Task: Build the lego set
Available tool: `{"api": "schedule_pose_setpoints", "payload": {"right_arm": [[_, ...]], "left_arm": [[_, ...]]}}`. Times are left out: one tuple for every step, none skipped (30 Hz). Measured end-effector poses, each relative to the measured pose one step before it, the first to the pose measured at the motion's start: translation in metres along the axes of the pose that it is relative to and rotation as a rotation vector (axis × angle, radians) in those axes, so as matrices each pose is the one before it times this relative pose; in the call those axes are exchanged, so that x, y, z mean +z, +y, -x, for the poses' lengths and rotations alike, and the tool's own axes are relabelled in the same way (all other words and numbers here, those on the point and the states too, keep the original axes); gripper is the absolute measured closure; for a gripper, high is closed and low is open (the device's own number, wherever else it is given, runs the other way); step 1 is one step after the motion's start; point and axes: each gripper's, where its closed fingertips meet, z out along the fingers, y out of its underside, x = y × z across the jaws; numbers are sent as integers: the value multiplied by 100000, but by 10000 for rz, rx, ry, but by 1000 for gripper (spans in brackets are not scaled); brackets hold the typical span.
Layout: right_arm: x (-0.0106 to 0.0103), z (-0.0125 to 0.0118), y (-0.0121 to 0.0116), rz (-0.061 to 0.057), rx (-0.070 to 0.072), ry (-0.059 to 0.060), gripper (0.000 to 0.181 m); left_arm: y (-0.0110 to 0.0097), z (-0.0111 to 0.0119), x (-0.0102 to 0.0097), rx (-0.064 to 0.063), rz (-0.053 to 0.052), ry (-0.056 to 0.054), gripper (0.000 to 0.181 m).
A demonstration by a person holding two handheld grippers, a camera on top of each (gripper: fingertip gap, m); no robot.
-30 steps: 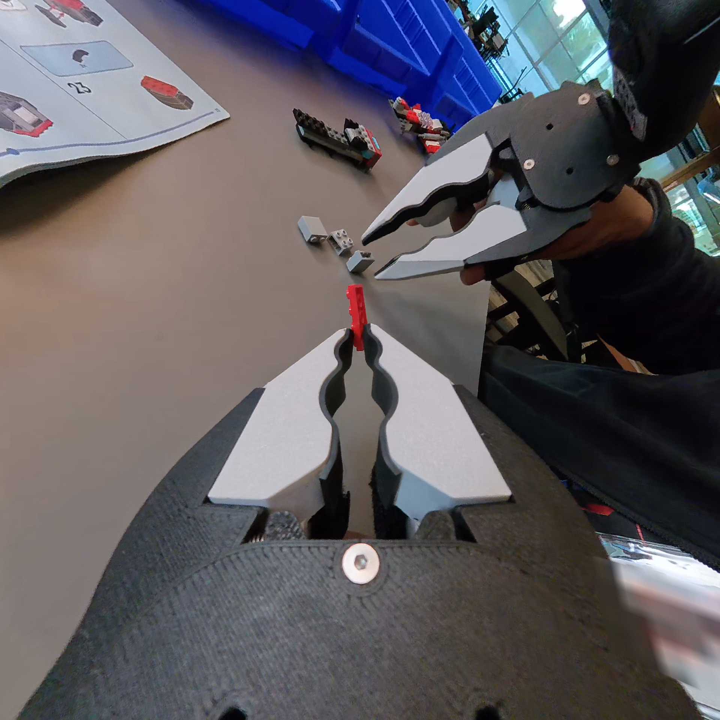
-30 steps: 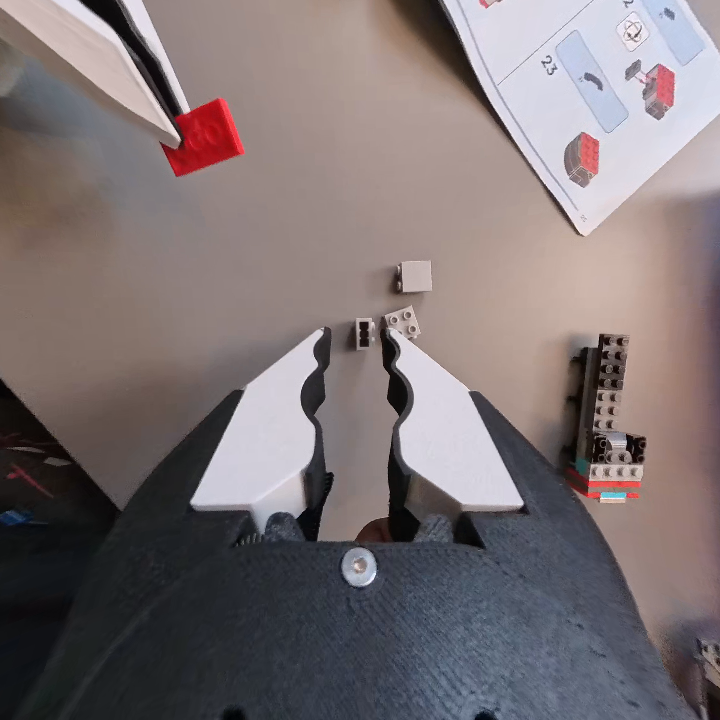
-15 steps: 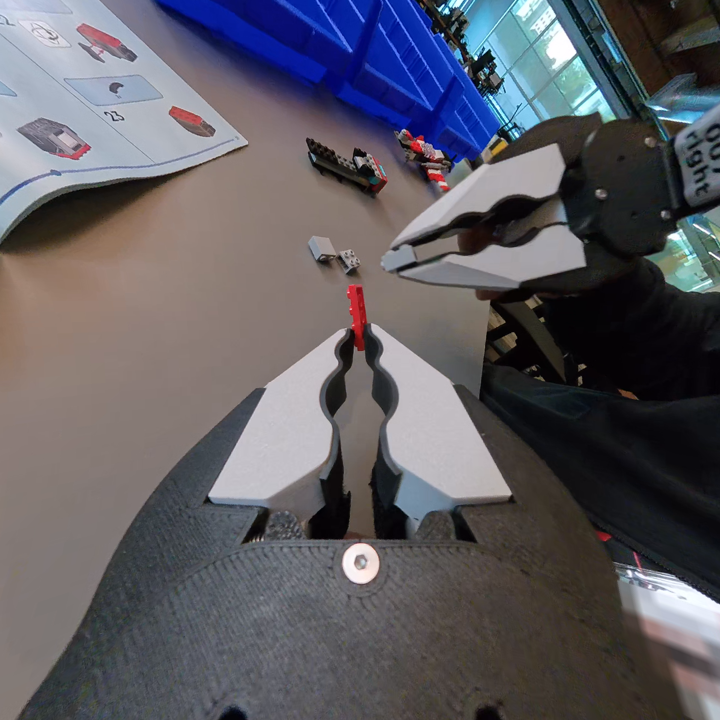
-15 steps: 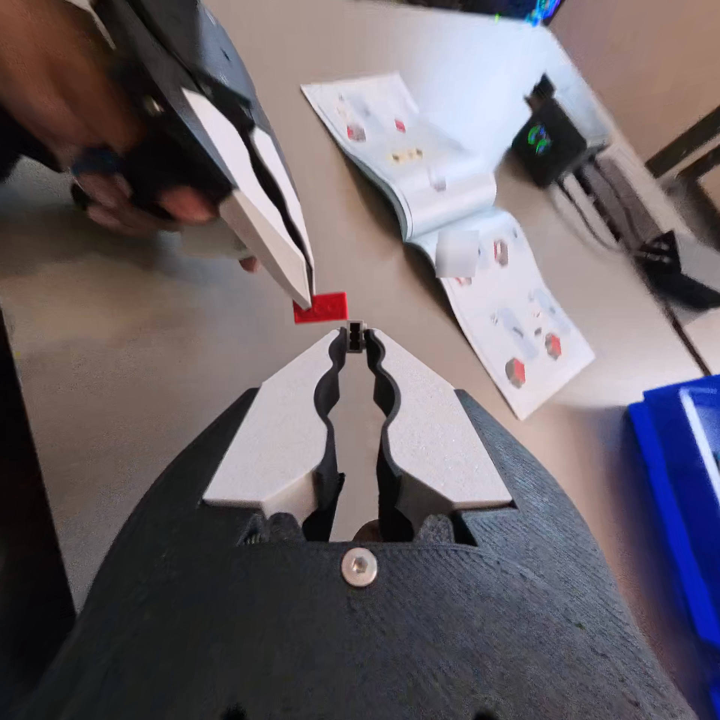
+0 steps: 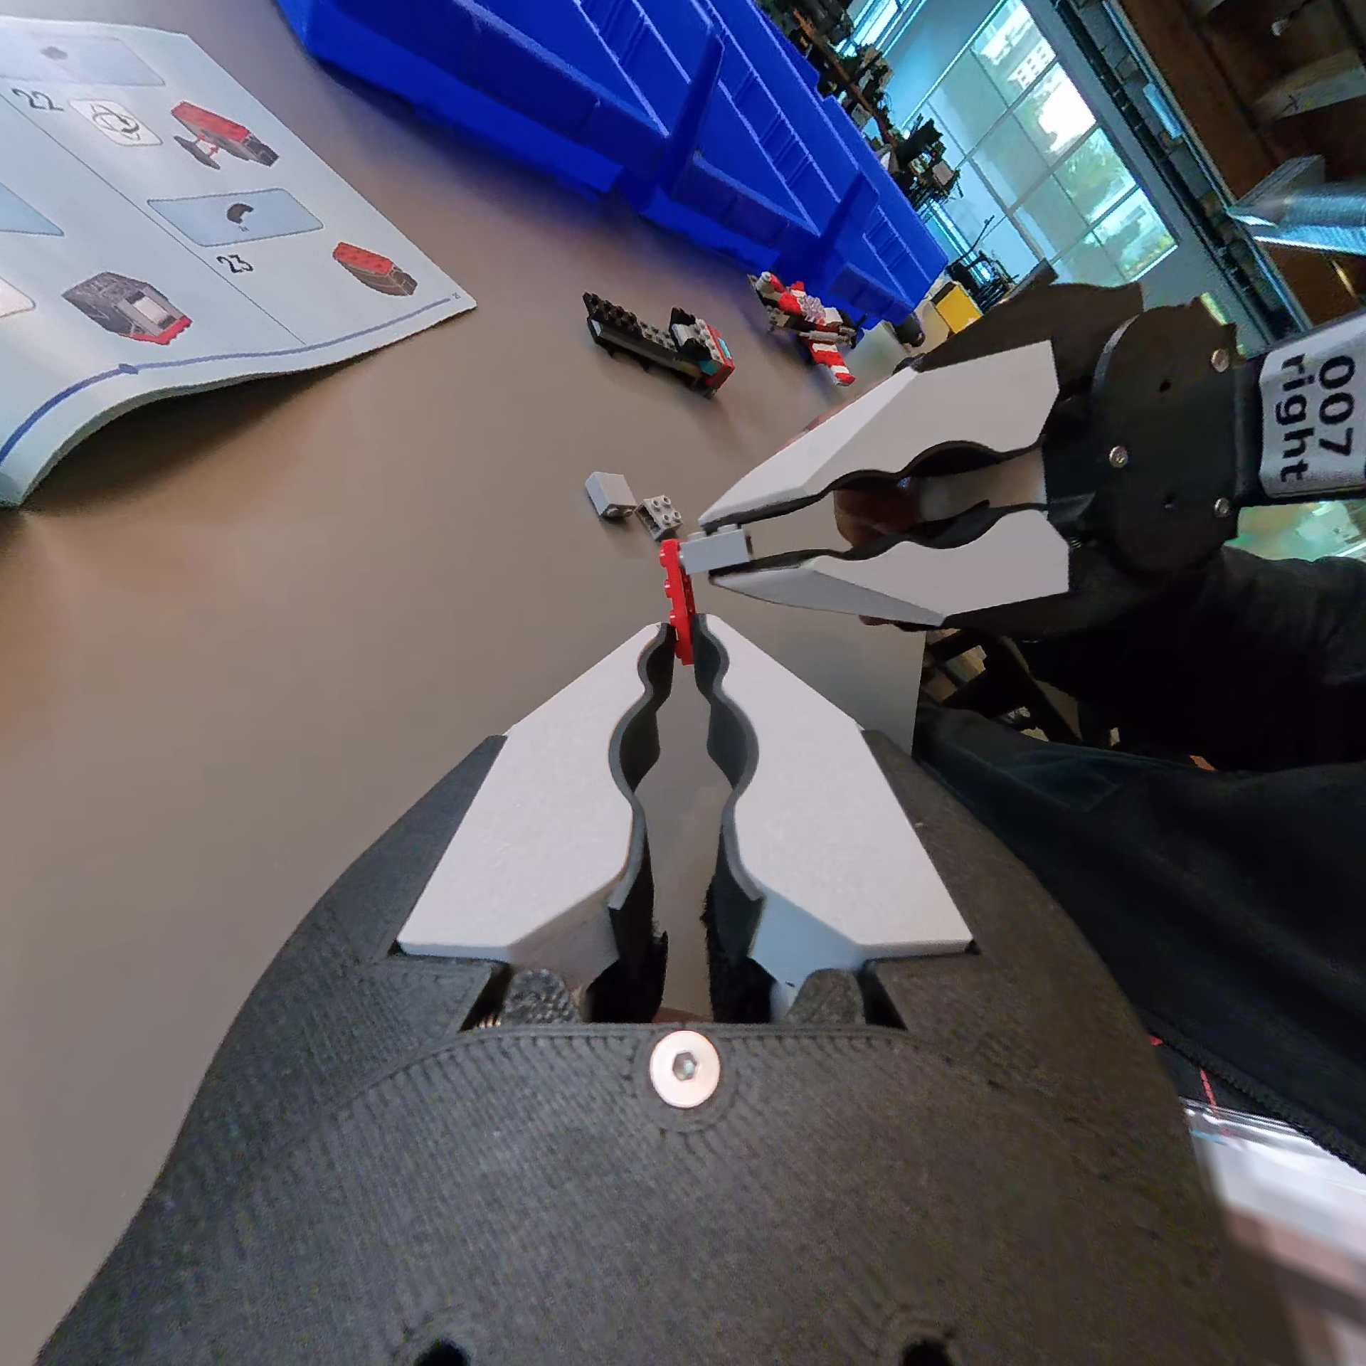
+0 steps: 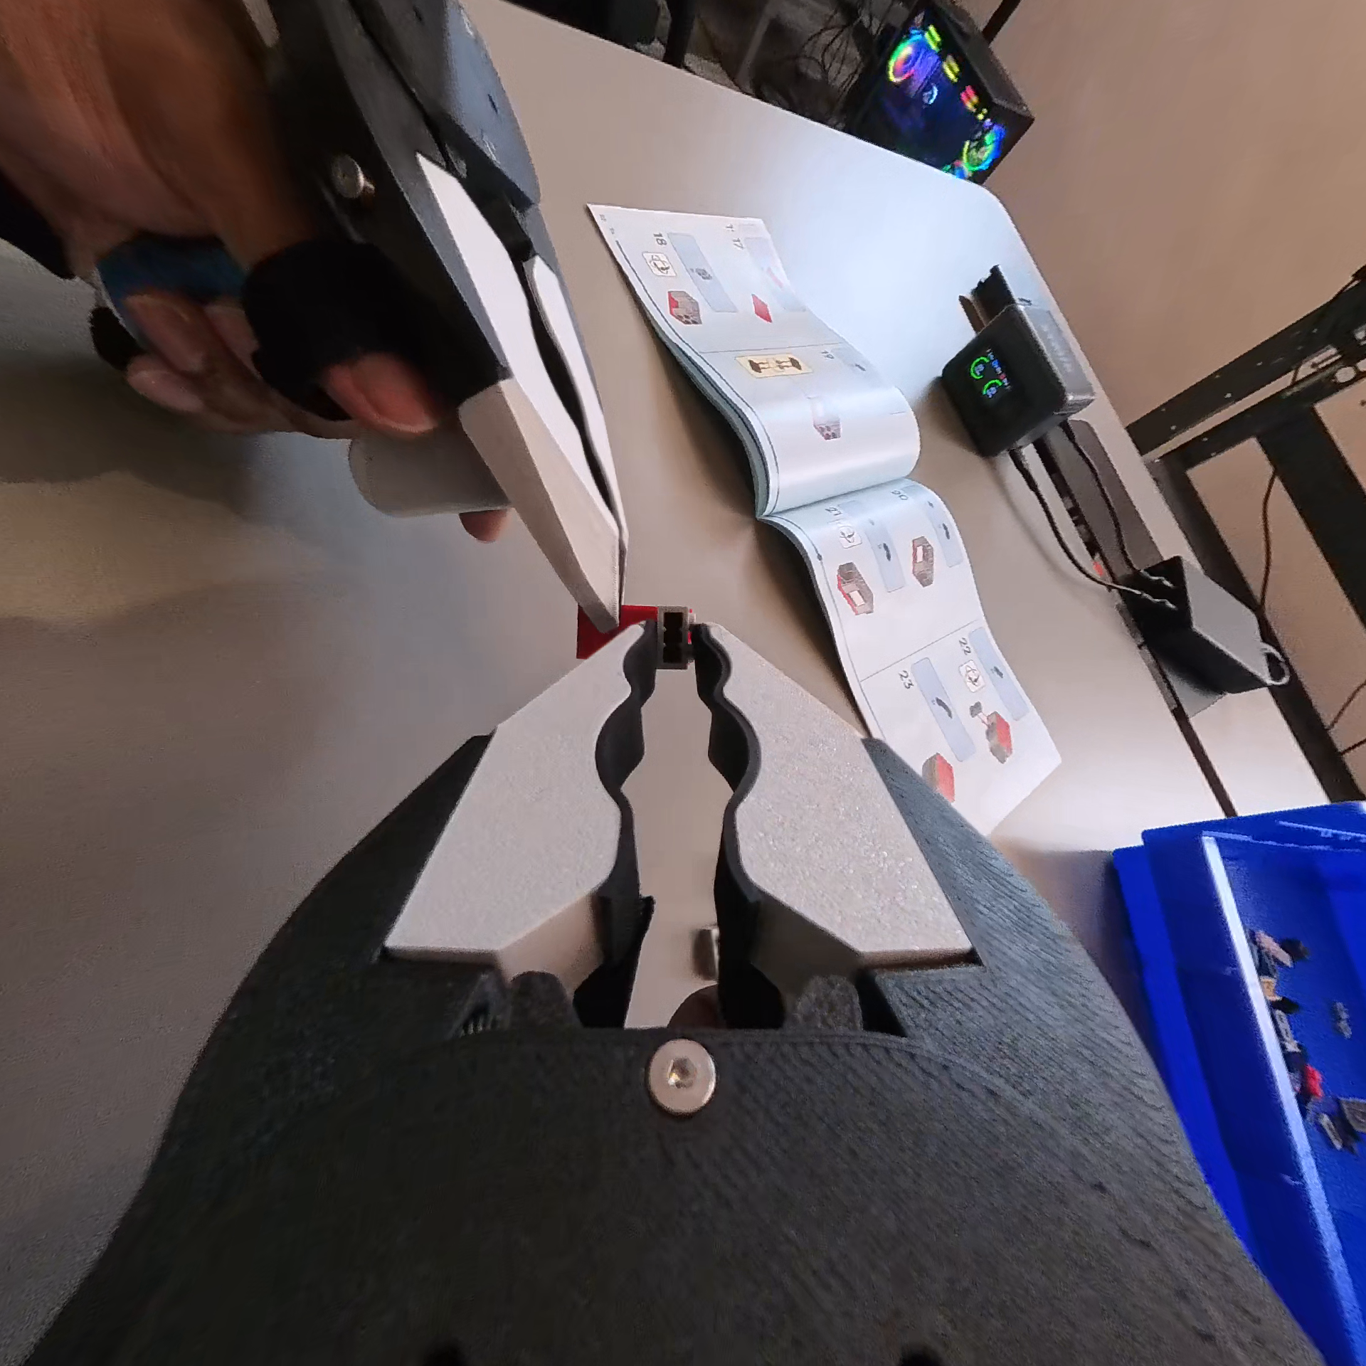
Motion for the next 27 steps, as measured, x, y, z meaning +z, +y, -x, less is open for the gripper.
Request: {"api": "schedule_pose_setpoints", "payload": {"right_arm": [[-23, -90, -18, -8, -72, 92, 171], [-5, -58, 18, 13, -60, 55, 171], [11, -3, 55, 30, -1, -8, 171], [9, -16, 32, 1, 26, -18, 171], [-19, -71, 32, -12, 18, 12, 171], [-30, -65, 36, -3, 8, 0, 171], [-46, -69, 2, -13, 29, -8, 171], [-67, -79, -49, -52, 54, 0, 171], [-53, -57, -34, -28, 67, -15, 171], [-69, -64, -73, -58, 72, -14, 171], [-72, -44, -63, -47, 81, -40, 171], [-101, -47, -121, -93, 91, -40, 171], [-99, -27, -96, -75, 108, -63, 171], [-81, -27, -69, -58, 120, -76, 171], [-85, -18, -61, -55, 115, -76, 171], [-76, 4, -50, -32, 102, -97, 171], [-62, 46, -15, -4, 97, -123, 171], [-50, 37, 8, 2, 76, -111, 171], [-74, 20, -62, -31, 27, -76, 171], [-68, 22, -61, -34, -23, -53, 171], [-60, 42, -45, -19, -50, -50, 171], [-33, 66, -8, 8, -30, -65, 171], [-24, 53, -25, 0, -24, -44, 171], [-11, 35, -25, -10, -22, -19, 171], [-7, 47, -23, -9, -2, -24, 171], [-4, 49, -19, 2, 10, -33, 171], [-5, 43, -27, -8, 14, -28, 171]], "left_arm": [[-29, -5, 0, 48, -13, -19, 176], [-9, 12, 12, 50, -4, -20, 176], [14, -5, 29, 72, 10, -22, 176], [22, -6, 45, 85, 18, -34, 176], [-45, -42, 38, 79, -9, -13, 176], [-77, -88, 15, 86, -31, 15, 176], [-95, -115, 1, 90, -38, 26, 177], [-103, -119, 5, 93, -47, 26, 177], [-124, -139, -9, 98, -57, 45, 177], [-97, -95, 0, 91, -47, 15, 177], [-55, -17, -18, 90, -29, -19, 177], [-82, -60, -24, 63, -46, 22, 177], [-74, -76, -30, 63, -50, 35, 177], [-71, -51, -45, 82, -41, 13, 177], [-58, -62, -35, 97, -38, 12, 177], [-46, -53, -29, 149, -28, 0, 177], [18, -45, -15, 147, 4, -5, 177], [18, -56, -16, 127, 10, -1, 177], [-2, -49, -23, 154, -6, -5, 177], [-27, -68, -29, 121, -16, 10, 177], [-18, -71, -35, 97, -7, 17, 177], [14, -52, -36, 117, 3, 2, 177], [27, -33, -37, 104, 8, 3, 177], [5, -29, -52, 106, -6, -3, 177], [1, -13, -50, 100, -4, -11, 177], [6, -15, -45, 96, 1, -15, 177], [9, -11, -56, 92, -4, -11, 177]]}}
